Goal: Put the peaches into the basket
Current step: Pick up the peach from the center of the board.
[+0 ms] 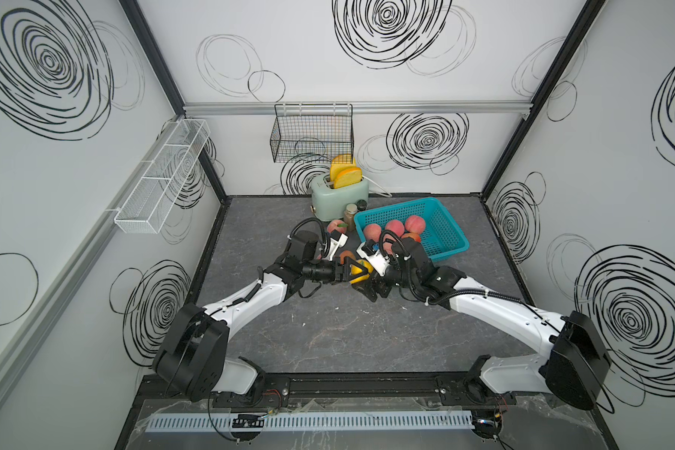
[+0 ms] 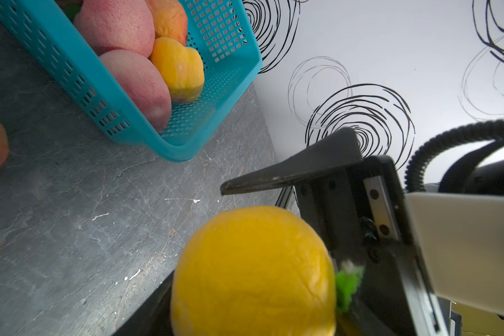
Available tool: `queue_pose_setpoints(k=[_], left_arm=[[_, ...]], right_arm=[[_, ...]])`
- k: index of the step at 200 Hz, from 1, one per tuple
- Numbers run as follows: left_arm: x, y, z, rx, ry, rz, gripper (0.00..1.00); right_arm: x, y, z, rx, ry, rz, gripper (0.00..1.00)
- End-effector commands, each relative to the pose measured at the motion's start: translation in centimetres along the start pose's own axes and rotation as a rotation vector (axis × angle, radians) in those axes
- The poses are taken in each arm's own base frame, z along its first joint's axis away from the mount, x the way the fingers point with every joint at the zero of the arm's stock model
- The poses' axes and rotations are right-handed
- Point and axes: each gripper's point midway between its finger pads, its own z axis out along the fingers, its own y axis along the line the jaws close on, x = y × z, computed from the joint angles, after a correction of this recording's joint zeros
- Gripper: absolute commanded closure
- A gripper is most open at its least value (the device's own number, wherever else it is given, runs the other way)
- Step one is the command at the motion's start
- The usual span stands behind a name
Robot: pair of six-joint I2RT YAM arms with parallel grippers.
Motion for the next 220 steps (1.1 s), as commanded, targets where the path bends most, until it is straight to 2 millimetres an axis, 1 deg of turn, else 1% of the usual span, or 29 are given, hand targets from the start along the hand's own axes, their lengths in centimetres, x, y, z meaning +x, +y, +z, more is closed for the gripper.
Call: queue_pose_setpoints(k=[1,67,93,104,112,122,134,165,220], left_arm=[[-0.2,-1.7,-0.2,0.051,-0.007,0.04,0.27],[0.0,-1.5,-0.1,0.048,-0.003,0.03,0.28],[0.0,-1.4,-0.1,0.032,-0.006,0.036,0.26],[-0.1,-1.5,-0.1,0.035,-0.007,0.039,0.24],[-0.1,-1.6,-0.2,0.035,-0.01,0.039,0.2],[-0.3,-1.6,-0.3,0.032,-0.014,0.039,0.12],[-0.4,-1.5,-0.4,0.019,-0.019,0.046,0.08],[-1.0,-0.8,-1.2,-0.014,-0.034,0.05,0.07],[-2.5,0.4,-2.9,-0.093,-0.078,0.067,0.05]], right_arm=[[-1.8,0.1,-0.1,-0.002,-0.048,-0.039,0.1],[-2.0,0.2,0.1,-0.015,-0.053,-0.04,0.26],[-2.0,0.1,0.1,-0.009,-0.052,-0.041,0.27],[-1.9,0.0,0.1,-0.005,-0.049,-0.04,0.27],[-1.8,0.0,0.1,-0.002,-0.047,-0.039,0.27],[-1.7,-0.3,0.2,0.005,-0.04,-0.034,0.27],[-1.6,-0.4,0.3,0.01,-0.034,-0.03,0.28],[-1.4,-1.4,0.3,0.038,-0.024,-0.013,0.27],[-1.3,-3.9,-0.2,0.081,-0.008,0.037,0.27]])
